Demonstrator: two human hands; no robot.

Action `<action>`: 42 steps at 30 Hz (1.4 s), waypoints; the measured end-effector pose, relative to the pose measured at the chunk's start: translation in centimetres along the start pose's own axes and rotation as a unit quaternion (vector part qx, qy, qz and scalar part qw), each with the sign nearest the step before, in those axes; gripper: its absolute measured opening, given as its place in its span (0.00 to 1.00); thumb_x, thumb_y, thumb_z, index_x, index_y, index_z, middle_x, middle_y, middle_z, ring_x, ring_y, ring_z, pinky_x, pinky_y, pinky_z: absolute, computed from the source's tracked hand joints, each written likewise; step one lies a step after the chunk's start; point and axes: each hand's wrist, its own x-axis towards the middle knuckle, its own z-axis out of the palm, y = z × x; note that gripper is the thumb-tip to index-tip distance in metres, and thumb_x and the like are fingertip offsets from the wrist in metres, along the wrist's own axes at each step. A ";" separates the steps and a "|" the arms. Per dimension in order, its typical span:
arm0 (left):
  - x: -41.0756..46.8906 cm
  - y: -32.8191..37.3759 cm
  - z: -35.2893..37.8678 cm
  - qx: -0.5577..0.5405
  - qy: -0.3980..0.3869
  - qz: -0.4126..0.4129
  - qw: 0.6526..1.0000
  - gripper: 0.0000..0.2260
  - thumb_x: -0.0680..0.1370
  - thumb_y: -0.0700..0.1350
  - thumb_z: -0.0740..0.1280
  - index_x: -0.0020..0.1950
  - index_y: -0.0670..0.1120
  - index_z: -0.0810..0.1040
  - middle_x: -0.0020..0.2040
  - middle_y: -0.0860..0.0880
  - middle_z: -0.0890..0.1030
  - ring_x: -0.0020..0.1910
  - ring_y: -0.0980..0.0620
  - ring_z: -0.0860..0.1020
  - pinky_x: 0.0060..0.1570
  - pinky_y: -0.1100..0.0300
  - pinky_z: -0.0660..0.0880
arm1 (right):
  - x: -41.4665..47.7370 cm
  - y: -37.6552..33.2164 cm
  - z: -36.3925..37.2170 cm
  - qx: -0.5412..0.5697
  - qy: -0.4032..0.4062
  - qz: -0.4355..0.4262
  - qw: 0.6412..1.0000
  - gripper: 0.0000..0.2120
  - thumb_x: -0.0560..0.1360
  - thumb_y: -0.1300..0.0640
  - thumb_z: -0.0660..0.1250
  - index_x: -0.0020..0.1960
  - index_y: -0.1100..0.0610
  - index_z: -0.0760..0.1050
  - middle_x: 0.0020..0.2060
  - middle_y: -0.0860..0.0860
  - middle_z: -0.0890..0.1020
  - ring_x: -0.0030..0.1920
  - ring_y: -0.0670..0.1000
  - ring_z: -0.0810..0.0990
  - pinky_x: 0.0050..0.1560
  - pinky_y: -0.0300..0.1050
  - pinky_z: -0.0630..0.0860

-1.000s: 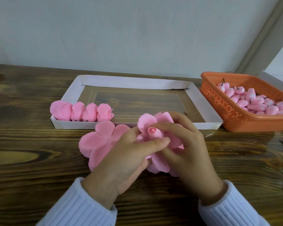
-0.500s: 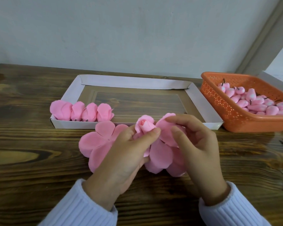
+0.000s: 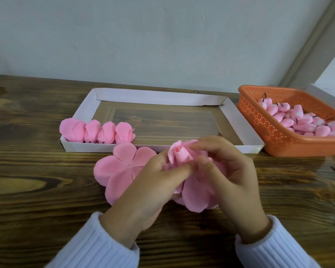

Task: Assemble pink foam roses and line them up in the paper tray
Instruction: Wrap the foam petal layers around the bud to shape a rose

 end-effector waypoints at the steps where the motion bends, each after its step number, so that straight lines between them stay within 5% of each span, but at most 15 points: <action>1: -0.1 0.0 0.0 -0.004 -0.004 -0.008 1.000 0.16 0.71 0.49 0.69 0.57 0.49 0.82 0.50 0.46 0.86 0.50 0.50 0.84 0.50 0.50 0.80 | 0.0 0.0 0.0 0.003 -0.007 -0.004 1.000 0.09 0.73 0.60 0.63 0.49 0.56 0.81 0.47 0.47 0.83 0.52 0.52 0.81 0.54 0.43 0.75; 8: 0.0 -0.1 -0.2 0.012 0.009 -0.016 1.000 0.07 0.78 0.42 0.68 0.50 0.50 0.85 0.52 0.27 0.76 0.49 0.40 0.79 0.54 0.40 0.77 | -0.2 0.1 0.1 -0.010 -0.015 0.016 1.000 0.10 0.74 0.61 0.66 0.54 0.52 0.79 0.47 0.44 0.83 0.51 0.50 0.82 0.51 0.43 0.76; 11: 0.2 -0.4 -0.4 0.007 -0.001 0.005 1.000 0.09 0.77 0.43 0.67 0.51 0.53 0.85 0.50 0.37 0.84 0.52 0.42 0.83 0.49 0.48 0.82 | -0.1 0.1 0.2 -0.007 0.004 0.015 1.000 0.18 0.73 0.64 0.68 0.59 0.48 0.74 0.47 0.42 0.83 0.50 0.47 0.82 0.52 0.39 0.76; 14: 0.3 -0.5 -0.5 -0.003 0.009 0.011 1.000 0.08 0.79 0.42 0.66 0.53 0.49 0.84 0.48 0.44 0.85 0.49 0.48 0.84 0.41 0.57 0.80 | 0.0 0.1 0.1 -0.004 0.024 0.029 0.999 0.18 0.72 0.64 0.67 0.58 0.49 0.74 0.46 0.44 0.83 0.50 0.48 0.82 0.52 0.46 0.77; 18: 0.3 -0.4 -0.3 -0.023 0.039 0.019 0.999 0.13 0.77 0.44 0.66 0.59 0.40 0.80 0.49 0.42 0.84 0.48 0.47 0.83 0.42 0.54 0.79 | -0.1 0.3 0.0 -0.006 0.057 0.061 0.996 0.15 0.71 0.62 0.67 0.56 0.50 0.75 0.48 0.45 0.82 0.50 0.46 0.82 0.50 0.41 0.77; 23: 0.3 -0.1 -0.4 -0.035 0.087 0.004 0.996 0.10 0.78 0.42 0.66 0.57 0.39 0.81 0.54 0.38 0.83 0.58 0.39 0.80 0.63 0.41 0.74 | 0.1 0.8 -0.3 0.000 0.124 0.130 0.984 0.13 0.72 0.59 0.70 0.55 0.51 0.75 0.48 0.47 0.82 0.45 0.45 0.81 0.43 0.37 0.77; 27: 0.3 -0.3 -0.4 -0.008 0.134 0.011 0.991 0.10 0.79 0.44 0.66 0.53 0.40 0.82 0.53 0.34 0.81 0.58 0.35 0.78 0.63 0.37 0.71 | 0.3 0.8 -0.7 0.012 0.122 0.149 0.981 0.16 0.70 0.64 0.71 0.54 0.51 0.75 0.41 0.48 0.83 0.38 0.45 0.81 0.38 0.35 0.77; 32: 0.4 -0.2 0.1 0.034 0.137 0.034 0.989 0.13 0.72 0.51 0.68 0.48 0.43 0.82 0.50 0.37 0.82 0.54 0.39 0.81 0.61 0.39 0.74 | 0.2 1.1 -0.6 0.063 0.108 0.189 0.974 0.18 0.71 0.66 0.72 0.54 0.48 0.74 0.54 0.47 0.81 0.45 0.46 0.84 0.42 0.38 0.80; 37: 0.5 -0.4 0.0 0.017 0.149 0.025 0.988 0.15 0.68 0.52 0.68 0.53 0.51 0.82 0.49 0.48 0.85 0.54 0.49 0.82 0.58 0.46 0.77 | 0.2 0.8 -0.7 0.072 0.101 0.168 0.978 0.18 0.69 0.68 0.74 0.55 0.53 0.77 0.48 0.45 0.85 0.44 0.45 0.85 0.41 0.36 0.79; 42: 0.5 -0.6 -0.1 0.051 0.161 0.022 0.985 0.04 0.77 0.48 0.69 0.46 0.51 0.83 0.43 0.48 0.85 0.50 0.47 0.83 0.54 0.48 0.78 | 0.0 0.7 -0.6 0.008 0.059 0.144 0.988 0.07 0.69 0.66 0.74 0.41 0.55 0.83 0.46 0.44 0.85 0.57 0.36 0.78 0.45 0.33 0.77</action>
